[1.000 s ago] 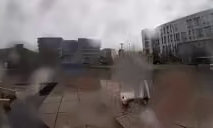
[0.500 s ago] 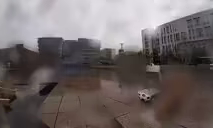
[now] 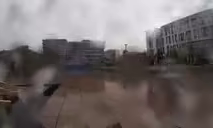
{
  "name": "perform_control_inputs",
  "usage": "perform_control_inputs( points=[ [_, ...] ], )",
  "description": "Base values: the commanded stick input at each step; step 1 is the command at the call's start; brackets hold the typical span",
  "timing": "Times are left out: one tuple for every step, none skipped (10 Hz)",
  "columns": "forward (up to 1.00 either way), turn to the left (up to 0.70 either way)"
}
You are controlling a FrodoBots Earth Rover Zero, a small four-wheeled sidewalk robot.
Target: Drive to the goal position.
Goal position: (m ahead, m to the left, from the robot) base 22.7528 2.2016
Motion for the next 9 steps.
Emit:
perform_control_inputs(
  points=[
    [1.00,0.40],
    [1.00,0.35],
    [1.00,0.09],
    [1.00,0.00],
    [1.00,0.00],
    [1.00,0.00],
    [1.00,0.00],
    [1.00,0.00],
    [1.00,0.00]
  ],
)
